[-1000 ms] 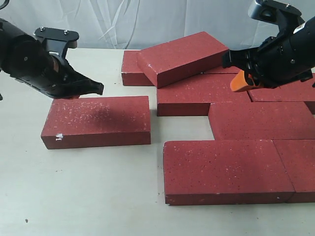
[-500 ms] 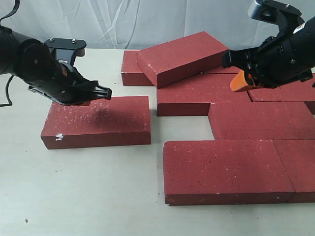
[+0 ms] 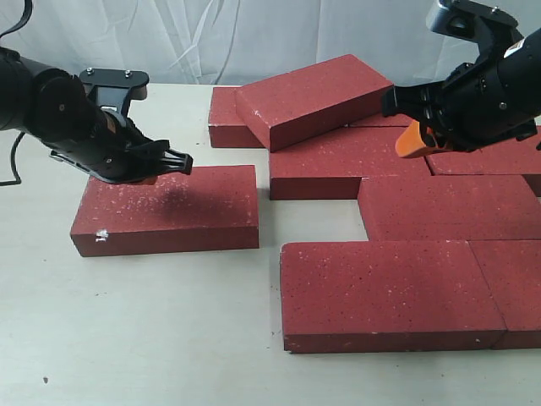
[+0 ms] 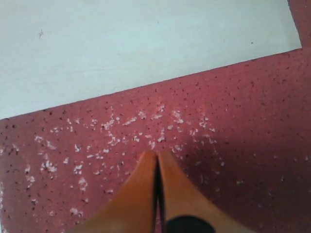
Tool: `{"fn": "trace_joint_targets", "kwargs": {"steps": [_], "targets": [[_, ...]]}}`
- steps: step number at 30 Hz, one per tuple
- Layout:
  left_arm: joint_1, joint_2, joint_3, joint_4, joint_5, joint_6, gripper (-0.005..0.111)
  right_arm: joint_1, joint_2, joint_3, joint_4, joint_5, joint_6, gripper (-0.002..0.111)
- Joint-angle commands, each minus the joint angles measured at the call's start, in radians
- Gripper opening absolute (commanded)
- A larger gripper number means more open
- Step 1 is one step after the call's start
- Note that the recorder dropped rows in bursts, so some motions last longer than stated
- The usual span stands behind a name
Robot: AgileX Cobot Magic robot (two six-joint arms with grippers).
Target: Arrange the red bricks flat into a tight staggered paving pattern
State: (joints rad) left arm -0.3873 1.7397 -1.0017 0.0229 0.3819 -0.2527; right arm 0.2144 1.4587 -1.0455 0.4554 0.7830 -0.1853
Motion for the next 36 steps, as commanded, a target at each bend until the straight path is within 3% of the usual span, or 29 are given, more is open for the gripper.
{"fn": "trace_joint_targets", "kwargs": {"steps": [1, 36], "targets": [[-0.005, 0.001, 0.004, -0.007, -0.012, 0.004, 0.000, -0.002, 0.000, -0.004, -0.001, -0.009, -0.005, -0.001], [-0.005, 0.064, 0.004, -0.060, 0.009, 0.084, 0.000, -0.002, 0.000, -0.004, -0.001, -0.007, -0.005, -0.001]]}}
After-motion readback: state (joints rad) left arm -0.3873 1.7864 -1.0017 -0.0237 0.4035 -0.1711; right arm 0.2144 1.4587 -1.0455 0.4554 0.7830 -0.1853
